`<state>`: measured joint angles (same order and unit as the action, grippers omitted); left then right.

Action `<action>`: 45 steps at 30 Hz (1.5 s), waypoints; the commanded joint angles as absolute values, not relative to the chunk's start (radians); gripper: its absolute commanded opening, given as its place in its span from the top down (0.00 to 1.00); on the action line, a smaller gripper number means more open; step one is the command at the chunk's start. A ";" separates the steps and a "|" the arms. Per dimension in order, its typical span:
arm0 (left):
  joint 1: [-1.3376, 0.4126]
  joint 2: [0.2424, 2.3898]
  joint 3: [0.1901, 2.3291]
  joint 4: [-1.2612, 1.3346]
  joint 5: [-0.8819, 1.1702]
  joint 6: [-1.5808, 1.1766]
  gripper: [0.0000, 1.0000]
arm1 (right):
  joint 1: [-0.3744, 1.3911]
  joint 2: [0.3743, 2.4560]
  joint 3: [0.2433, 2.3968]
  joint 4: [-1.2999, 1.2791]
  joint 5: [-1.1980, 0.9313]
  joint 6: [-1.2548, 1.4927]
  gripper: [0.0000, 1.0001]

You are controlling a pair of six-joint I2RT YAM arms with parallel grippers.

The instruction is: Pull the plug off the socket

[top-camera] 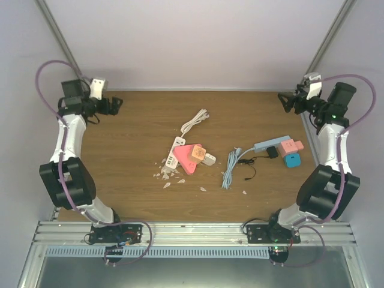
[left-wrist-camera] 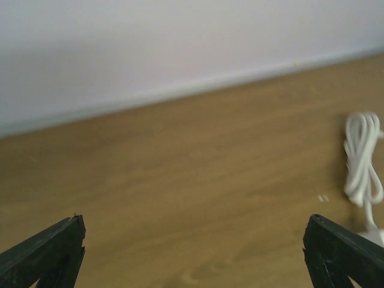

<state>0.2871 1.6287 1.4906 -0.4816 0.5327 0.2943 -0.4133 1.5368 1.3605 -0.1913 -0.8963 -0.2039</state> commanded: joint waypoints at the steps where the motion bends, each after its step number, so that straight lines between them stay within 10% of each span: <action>1: 0.225 1.545 1.349 -0.447 0.496 0.293 0.01 | -0.381 1.506 1.305 -0.231 -0.876 -0.200 0.00; 26: -0.327 1.289 0.706 -0.477 0.419 0.595 0.02 | -0.052 1.383 1.043 -0.431 -0.818 -0.471 0.00; 45: -0.376 1.385 0.863 -0.428 0.659 0.775 0.09 | 0.352 1.482 0.864 -0.363 -0.573 -0.629 0.13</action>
